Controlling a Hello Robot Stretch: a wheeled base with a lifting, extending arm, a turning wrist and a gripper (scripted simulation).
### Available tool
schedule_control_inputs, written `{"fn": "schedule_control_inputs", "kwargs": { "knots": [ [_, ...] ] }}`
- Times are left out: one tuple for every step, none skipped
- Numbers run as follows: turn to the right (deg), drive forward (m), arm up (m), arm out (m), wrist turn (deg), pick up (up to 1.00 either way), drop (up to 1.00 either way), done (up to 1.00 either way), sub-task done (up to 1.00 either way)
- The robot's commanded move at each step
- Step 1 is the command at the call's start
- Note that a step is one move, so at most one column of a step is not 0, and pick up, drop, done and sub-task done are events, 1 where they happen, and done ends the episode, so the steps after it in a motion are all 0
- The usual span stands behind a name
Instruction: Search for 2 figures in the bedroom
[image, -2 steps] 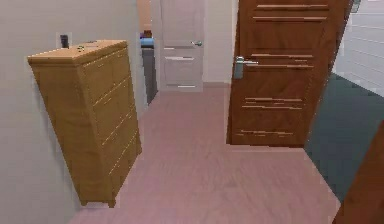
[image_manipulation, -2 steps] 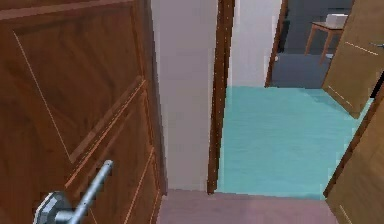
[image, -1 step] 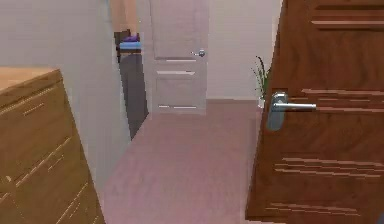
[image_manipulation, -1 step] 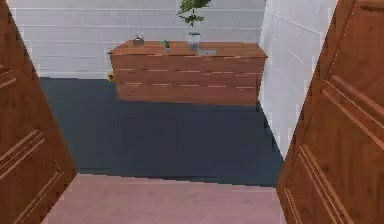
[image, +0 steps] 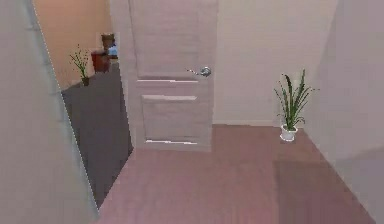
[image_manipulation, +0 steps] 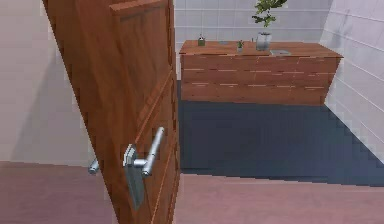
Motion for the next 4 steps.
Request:
{"fn": "schedule_control_inputs", "kwargs": {
  "knots": [
    [-9.0,0.00,0.00,0.00,0.0,0.00,0.00,0.00,0.00],
    [0.0,1.00,0.00,0.00,0.0,0.00,0.00,0.00,0.00],
    [-15.0,0.00,0.00,0.00,0.0,0.00,0.00,0.00,0.00],
    [0.0,0.10,0.00,0.00,0.0,0.00,0.00,0.00,0.00]
  ]
}}
